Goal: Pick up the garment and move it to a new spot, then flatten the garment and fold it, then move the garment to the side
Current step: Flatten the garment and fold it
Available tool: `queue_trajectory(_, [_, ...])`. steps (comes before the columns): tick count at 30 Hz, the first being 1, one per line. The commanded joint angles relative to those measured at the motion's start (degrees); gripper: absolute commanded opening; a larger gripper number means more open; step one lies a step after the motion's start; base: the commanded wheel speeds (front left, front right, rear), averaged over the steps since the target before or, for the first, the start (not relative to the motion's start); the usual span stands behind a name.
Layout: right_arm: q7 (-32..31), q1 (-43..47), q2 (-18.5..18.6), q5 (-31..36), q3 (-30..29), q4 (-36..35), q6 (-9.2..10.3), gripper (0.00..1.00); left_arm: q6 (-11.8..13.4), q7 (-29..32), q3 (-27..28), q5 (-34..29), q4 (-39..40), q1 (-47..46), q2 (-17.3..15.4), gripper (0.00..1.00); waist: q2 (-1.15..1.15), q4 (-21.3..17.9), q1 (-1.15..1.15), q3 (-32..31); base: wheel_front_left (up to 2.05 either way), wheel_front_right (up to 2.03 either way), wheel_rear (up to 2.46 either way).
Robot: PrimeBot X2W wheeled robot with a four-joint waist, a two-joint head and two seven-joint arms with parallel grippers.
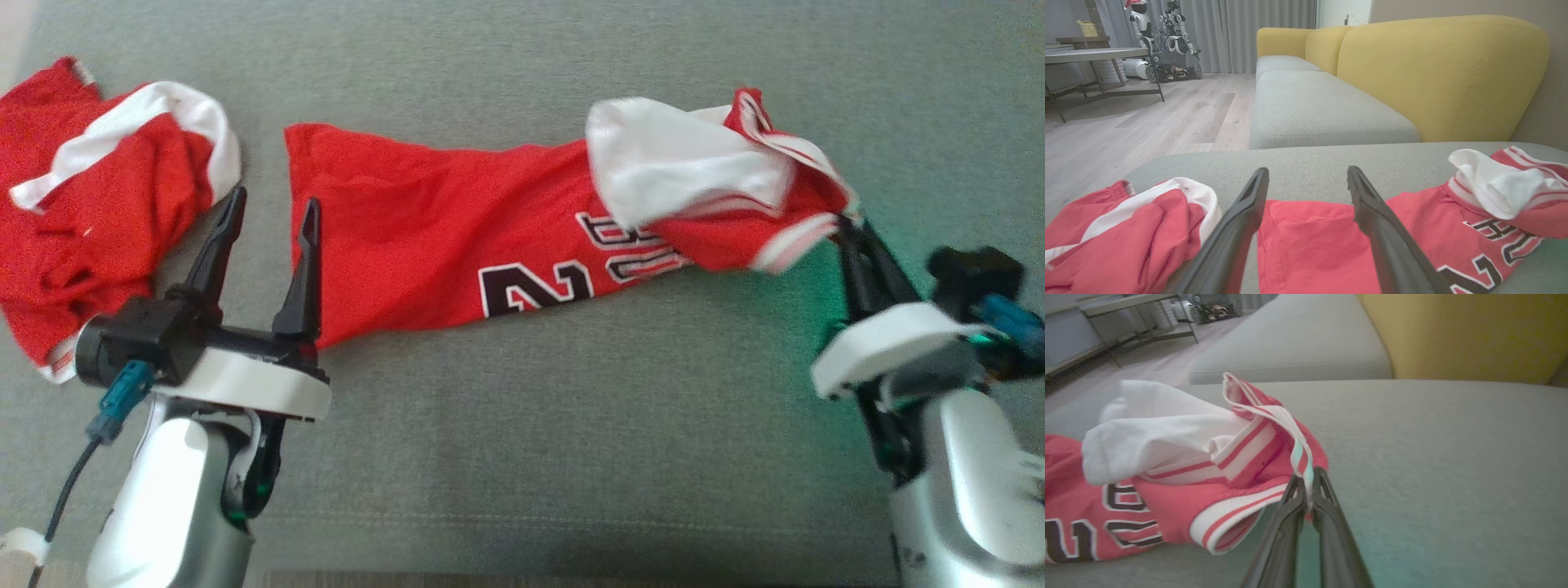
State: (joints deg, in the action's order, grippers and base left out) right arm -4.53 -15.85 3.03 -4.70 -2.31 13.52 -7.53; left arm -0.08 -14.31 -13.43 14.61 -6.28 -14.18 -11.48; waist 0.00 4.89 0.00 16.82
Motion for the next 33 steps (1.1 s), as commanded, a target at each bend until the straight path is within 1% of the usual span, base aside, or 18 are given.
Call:
queue_trajectory(1, [-0.40, 0.45, -0.15, 0.34, 0.21, -2.49, 0.04, 0.00, -0.32, -0.69, 2.81, -0.57, 2.13, -2.01, -1.26, 1.00, 0.00, -1.03, 0.00, 0.25, 0.00, 0.00, 0.00])
queue_trajectory(7, [-1.76, 4.08, -0.15, 0.22, -7.30, -5.40, 0.04, 0.00, -1.11, -0.69, 3.33, -1.38, 2.48, -1.94, -1.27, 1.00, 0.00, -2.68, 0.00, 0.88, 0.00, 0.00, 0.00])
queue_trajectory(8, [-1.91, 4.51, -0.15, 0.14, -8.20, -5.57, 0.04, 0.09, -1.21, -0.69, 3.42, -1.47, 2.52, -1.94, -1.27, 1.00, 0.00, -2.88, 0.00, 1.01, 0.00, 0.00, 0.00])
queue_trajectory(10, [-1.89, 4.99, -0.15, -0.26, -9.42, -5.77, 0.04, 1.00, -1.42, -0.69, 3.53, -1.61, 2.54, -1.93, -1.26, 1.00, 0.00, -3.22, 0.00, 1.22, 0.00, 0.00, 0.00])
queue_trajectory(16, [0.62, 5.23, -0.15, -1.46, -9.19, -7.04, 0.04, 1.00, -1.90, -0.69, 3.90, -1.90, 2.19, -1.80, -1.33, 1.00, 0.00, -3.70, 0.00, 1.13, 0.00, 0.00, 0.00])
queue_trajectory(22, [4.08, 5.16, -0.15, -1.00, -6.60, -12.02, 0.04, 1.00, -1.93, -0.69, 4.12, -2.25, 1.76, -1.16, -1.16, 1.00, 0.00, -3.37, 0.00, -0.36, 0.00, 0.00, 0.00])
queue_trajectory(28, [4.46, 5.84, -0.15, 0.89, -2.14, -16.33, 0.04, 1.00, -1.64, -0.69, 4.38, -2.56, 1.58, 0.40, -1.13, 1.00, 0.00, -2.88, 0.00, -2.82, 0.00, 0.00, 0.00])
queue_trajectory(32, [3.91, 7.49, -0.15, 1.36, 0.86, -17.80, 0.04, 1.00, -1.62, -0.69, 4.24, -2.70, 1.48, 1.71, -1.26, 1.00, 0.00, -2.52, 0.00, -4.33, 0.00, 0.00, 0.00])
queue_trajectory(33, [3.91, 7.49, -0.15, 1.36, 0.86, -17.80, 0.04, 1.00, -1.62, -0.69, 4.24, -2.70, 1.48, 1.71, -1.26, 1.00, 0.00, -2.52, 0.00, -4.33, 0.00, 0.00, 0.00])
